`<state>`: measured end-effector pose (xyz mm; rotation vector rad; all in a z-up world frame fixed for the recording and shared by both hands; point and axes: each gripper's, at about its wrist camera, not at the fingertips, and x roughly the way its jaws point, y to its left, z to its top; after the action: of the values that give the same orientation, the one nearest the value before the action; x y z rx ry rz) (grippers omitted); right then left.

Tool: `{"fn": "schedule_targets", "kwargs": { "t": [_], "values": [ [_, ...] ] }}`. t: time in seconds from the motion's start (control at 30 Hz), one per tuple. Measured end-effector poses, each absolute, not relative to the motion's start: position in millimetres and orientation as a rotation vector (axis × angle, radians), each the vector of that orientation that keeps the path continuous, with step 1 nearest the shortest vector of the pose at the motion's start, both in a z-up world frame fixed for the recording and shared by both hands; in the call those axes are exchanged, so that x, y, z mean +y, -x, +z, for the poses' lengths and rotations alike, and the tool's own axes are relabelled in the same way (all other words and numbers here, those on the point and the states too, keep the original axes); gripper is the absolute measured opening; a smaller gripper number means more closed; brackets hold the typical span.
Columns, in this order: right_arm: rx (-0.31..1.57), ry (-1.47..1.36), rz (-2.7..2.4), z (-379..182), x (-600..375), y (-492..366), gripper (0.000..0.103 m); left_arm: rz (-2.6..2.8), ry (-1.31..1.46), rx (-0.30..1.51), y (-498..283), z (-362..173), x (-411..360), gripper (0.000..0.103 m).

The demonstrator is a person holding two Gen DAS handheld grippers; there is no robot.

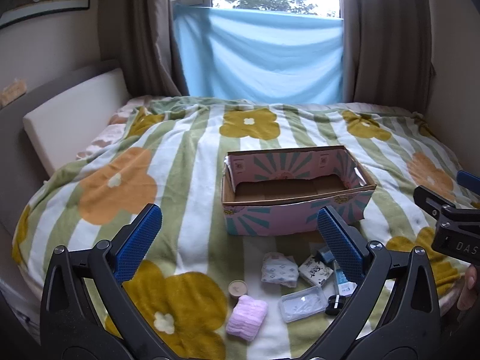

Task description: Organize objects

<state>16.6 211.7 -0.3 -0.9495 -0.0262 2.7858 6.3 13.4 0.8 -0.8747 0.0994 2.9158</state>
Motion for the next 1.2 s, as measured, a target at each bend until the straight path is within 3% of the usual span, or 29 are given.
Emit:
{"fn": "schedule_targets", "kwargs": {
  "t": [0.4, 1.2],
  "values": [
    [-0.026, 0.949, 2.789, 0.1, 210.3, -14.3, 0.103, 2.902, 0.885, 0.005, -9.3, 2.6, 11.0, 0.103],
    [-0.007, 0.946, 2.787, 2.2, 216.4, -17.9, 0.103, 2.917, 0.896, 0.032, -7.5, 0.4, 6.4, 0.103]
  ]
}}
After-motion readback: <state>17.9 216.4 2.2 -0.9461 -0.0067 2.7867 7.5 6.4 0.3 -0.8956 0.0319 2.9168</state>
